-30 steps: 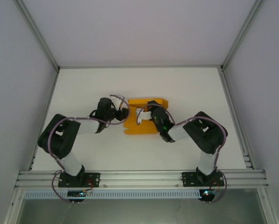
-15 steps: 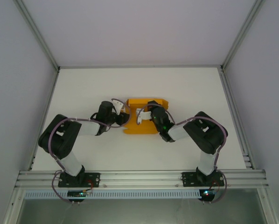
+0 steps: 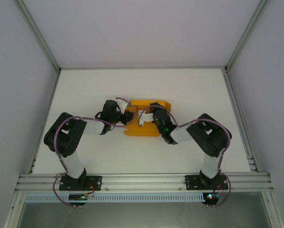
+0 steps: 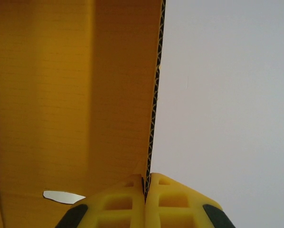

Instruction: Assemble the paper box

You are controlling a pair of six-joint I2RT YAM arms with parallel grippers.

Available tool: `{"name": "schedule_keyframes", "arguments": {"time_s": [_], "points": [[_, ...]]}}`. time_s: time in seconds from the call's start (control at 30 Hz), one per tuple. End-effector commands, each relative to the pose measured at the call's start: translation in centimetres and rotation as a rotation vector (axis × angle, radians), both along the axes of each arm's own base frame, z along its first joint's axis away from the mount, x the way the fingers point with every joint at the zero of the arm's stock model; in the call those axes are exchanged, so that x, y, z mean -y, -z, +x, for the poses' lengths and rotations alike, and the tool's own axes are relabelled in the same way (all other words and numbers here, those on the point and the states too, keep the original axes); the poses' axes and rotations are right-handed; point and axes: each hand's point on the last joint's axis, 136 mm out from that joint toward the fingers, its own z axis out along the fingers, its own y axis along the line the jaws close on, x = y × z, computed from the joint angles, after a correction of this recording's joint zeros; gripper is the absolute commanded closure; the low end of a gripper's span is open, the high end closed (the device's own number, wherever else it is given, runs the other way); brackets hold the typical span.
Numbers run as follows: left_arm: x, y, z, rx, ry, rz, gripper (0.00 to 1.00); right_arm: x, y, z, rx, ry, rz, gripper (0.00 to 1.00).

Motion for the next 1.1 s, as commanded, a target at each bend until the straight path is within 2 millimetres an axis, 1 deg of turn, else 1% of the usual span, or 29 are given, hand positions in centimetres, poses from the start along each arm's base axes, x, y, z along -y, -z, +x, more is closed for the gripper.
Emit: {"name": "schedule_keyframes", "arguments": {"time_s": [0.0,0.17,0.23,0.37,0.43,0.5,0.57,0.63,0.7,0.77,0.8,0.83,0.87,0.93,1.03,1.07], "points": [[1.1,-2.3,1.8,0.091,0.003,-0.047,0.64,-0.2,1.9,-0.6,-0.066,-0.011,-0.050,1.00],[1.1,-2.5,3.3,0.106,-0.059,-0.066,0.69,-0.3,2.6,-0.8,-0.098,-0.011,-0.047,1.00],[1.1,-2.6,3.8,0.110,-0.080,-0.072,0.73,-0.3,3.0,-0.8,-0.109,-0.011,-0.050,1.00],[1.5,-3.0,3.7,0.140,-0.089,-0.101,0.78,-0.2,3.2,-0.8,-0.118,-0.006,-0.050,1.00],[1.3,-3.0,4.0,0.147,-0.111,-0.108,0.82,-0.2,3.2,-0.8,-0.121,-0.005,-0.044,1.00],[1.0,-2.9,4.6,0.143,-0.164,-0.110,0.94,-0.2,3.2,-0.9,-0.130,-0.004,-0.035,1.00],[0.8,-2.4,5.1,0.131,-0.215,-0.091,1.00,-0.3,3.3,-0.9,-0.138,-0.002,-0.029,1.00],[0.6,-2.0,5.3,0.123,-0.271,-0.064,1.00,-0.3,3.5,-0.9,-0.141,0.000,-0.029,1.00],[0.0,-1.8,5.6,0.127,-0.353,-0.039,1.00,-0.3,3.6,-0.9,-0.143,0.002,-0.028,1.00],[0.3,-1.6,5.3,0.129,-0.332,-0.050,1.00,-0.2,3.8,-1.0,-0.149,0.001,-0.028,1.00],[0.6,-1.6,5.1,0.128,-0.315,-0.060,0.96,-0.2,3.9,-1.0,-0.152,0.000,-0.031,1.00],[0.9,-1.6,4.9,0.127,-0.294,-0.066,0.89,-0.2,4.0,-1.0,-0.154,0.001,-0.028,1.00],[1.1,-1.6,4.9,0.122,-0.279,-0.071,0.85,-0.2,4.0,-1.0,-0.156,-0.001,-0.026,1.00],[1.5,-1.9,4.9,0.117,-0.257,-0.089,0.78,-0.1,4.2,-1.1,-0.165,-0.002,-0.027,1.00],[1.8,-2.3,5.2,0.111,-0.232,-0.106,0.76,-0.1,4.2,-1.2,-0.178,-0.001,-0.023,1.00],[1.8,-2.2,5.2,0.108,-0.232,-0.102,0.79,0.0,4.3,-1.2,-0.181,0.000,-0.021,1.00]]}}
